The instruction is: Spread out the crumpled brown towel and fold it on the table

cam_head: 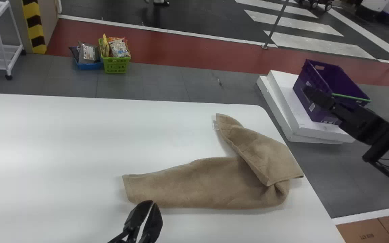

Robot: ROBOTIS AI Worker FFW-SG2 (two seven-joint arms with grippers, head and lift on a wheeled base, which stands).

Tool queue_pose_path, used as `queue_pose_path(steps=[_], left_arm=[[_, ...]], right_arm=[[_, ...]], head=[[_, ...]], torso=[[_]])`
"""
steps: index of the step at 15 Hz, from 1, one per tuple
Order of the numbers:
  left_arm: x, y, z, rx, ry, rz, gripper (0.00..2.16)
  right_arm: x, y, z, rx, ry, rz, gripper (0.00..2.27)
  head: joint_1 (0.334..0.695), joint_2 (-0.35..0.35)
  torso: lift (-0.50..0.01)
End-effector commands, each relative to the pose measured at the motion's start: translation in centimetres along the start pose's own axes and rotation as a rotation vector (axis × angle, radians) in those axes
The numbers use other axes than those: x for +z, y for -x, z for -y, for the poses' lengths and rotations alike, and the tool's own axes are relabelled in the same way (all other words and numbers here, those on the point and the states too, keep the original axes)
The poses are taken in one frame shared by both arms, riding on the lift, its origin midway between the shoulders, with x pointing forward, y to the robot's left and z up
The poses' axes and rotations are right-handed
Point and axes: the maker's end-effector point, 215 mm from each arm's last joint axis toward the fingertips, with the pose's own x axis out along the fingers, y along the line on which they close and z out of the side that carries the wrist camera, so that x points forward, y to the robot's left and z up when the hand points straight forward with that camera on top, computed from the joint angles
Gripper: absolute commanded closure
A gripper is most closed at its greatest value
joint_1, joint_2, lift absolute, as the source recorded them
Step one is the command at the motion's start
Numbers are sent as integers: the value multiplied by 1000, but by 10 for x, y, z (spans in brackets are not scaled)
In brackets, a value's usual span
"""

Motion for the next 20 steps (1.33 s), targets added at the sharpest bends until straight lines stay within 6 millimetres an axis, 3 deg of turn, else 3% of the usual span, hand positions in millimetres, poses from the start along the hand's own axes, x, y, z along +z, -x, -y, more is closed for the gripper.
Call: queue_pose_path(steps=[1, 4, 7, 11, 14, 18, 20], left_arm=[[14, -8, 7, -44, 98, 4, 1345], [6, -31, 13, -44, 213, -113, 1345], [10, -53, 28, -41, 212, -125, 1345], [15, -74, 26, -28, 194, -125, 1342], [-14, -83, 15, 19, 127, -208, 1339], [-45, -77, -11, 105, 52, -312, 1335], [-50, -76, -28, 146, 45, -324, 1335]], right_arm=[[6, 6, -3, -1, 2, 22, 97], [10, 8, -11, 4, 6, 44, 117], [11, 6, -13, 8, 13, 50, 117], [8, 8, -11, 3, 10, 46, 117], [5, 12, -5, -8, 10, 41, 117], [9, 14, -2, -12, 14, 53, 117], [9, 12, -5, -8, 17, 54, 117]], head=[[695, -350], [695, -350], [695, -350], [695, -350], [695, -350], [695, -350], [695, -350]], torso=[[-127], [-127], [-127], [-127], [-127], [-127], [-127]])
